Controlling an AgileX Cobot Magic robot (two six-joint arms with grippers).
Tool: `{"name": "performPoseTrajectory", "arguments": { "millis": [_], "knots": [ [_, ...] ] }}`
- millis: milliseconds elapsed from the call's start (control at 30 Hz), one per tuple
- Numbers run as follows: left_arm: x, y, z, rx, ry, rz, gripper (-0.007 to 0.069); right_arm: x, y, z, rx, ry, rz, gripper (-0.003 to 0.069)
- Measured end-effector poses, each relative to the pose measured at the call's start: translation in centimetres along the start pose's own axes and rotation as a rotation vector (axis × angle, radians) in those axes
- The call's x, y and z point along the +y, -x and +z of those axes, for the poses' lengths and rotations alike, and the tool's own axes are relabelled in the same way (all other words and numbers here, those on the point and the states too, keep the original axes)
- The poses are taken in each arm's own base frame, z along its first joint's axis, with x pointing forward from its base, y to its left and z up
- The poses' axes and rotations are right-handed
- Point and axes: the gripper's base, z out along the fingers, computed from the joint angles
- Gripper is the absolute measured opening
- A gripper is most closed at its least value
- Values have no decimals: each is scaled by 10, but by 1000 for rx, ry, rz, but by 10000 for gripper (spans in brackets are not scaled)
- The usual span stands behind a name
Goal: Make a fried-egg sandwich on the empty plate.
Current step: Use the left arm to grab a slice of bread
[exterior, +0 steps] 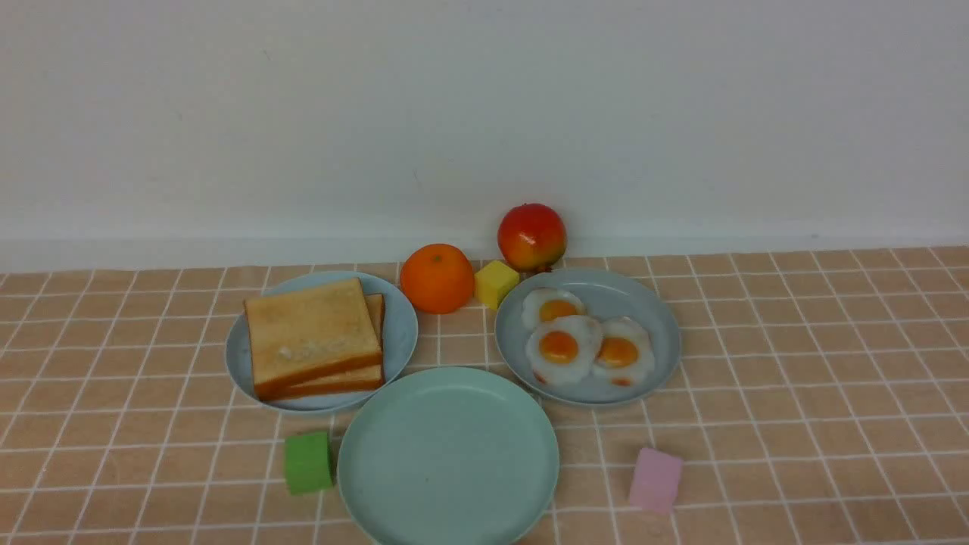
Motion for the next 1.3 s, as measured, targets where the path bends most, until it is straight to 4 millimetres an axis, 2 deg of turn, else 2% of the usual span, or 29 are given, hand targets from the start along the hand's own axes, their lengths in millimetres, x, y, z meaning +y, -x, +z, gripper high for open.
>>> {"name": "performPoseTrajectory", "arguments": {
  "millis": [1000,1300],
  "knots": [
    [0,0,0,-2,0,0,238,-2,0,0,-2,-18,-45,239],
    [-2,10,0,-109,-22,0,238,-1,2,1,-31,-13,-46,239]
  ]
}}
